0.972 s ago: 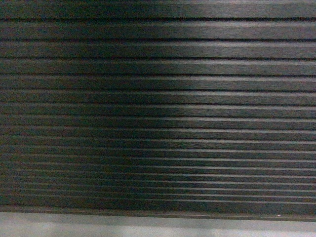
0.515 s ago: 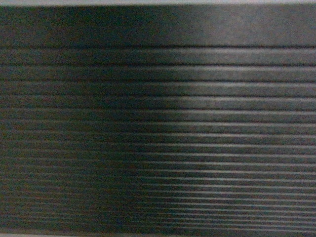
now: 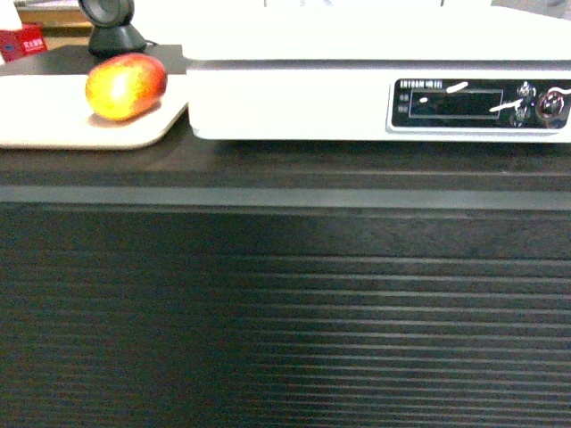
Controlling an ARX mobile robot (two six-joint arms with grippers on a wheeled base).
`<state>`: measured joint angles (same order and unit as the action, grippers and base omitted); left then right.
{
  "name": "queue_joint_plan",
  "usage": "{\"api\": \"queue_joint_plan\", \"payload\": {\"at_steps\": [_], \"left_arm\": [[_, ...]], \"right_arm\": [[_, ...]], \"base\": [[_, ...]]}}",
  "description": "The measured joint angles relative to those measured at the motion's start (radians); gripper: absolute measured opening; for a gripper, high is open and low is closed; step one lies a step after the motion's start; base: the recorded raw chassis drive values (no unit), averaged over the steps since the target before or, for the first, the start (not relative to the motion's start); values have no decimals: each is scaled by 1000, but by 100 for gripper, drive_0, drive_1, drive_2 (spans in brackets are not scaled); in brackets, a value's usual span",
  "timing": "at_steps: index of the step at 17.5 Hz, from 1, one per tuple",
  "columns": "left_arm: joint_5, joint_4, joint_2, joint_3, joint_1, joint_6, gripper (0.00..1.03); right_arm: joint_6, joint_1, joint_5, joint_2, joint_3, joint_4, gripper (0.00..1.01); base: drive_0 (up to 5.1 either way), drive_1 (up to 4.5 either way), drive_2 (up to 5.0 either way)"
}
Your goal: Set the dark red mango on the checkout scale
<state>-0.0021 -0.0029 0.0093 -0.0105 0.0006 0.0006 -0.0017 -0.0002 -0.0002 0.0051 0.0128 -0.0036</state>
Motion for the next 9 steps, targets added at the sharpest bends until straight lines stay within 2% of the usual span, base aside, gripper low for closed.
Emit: {"api": "queue_joint_plan", "payload": {"at_steps": [9], "left_arm": [[2,2,0,0,0,0,98]], "right_arm": [[1,0,0,0,0,3,98]], "base": [[0,0,0]]}}
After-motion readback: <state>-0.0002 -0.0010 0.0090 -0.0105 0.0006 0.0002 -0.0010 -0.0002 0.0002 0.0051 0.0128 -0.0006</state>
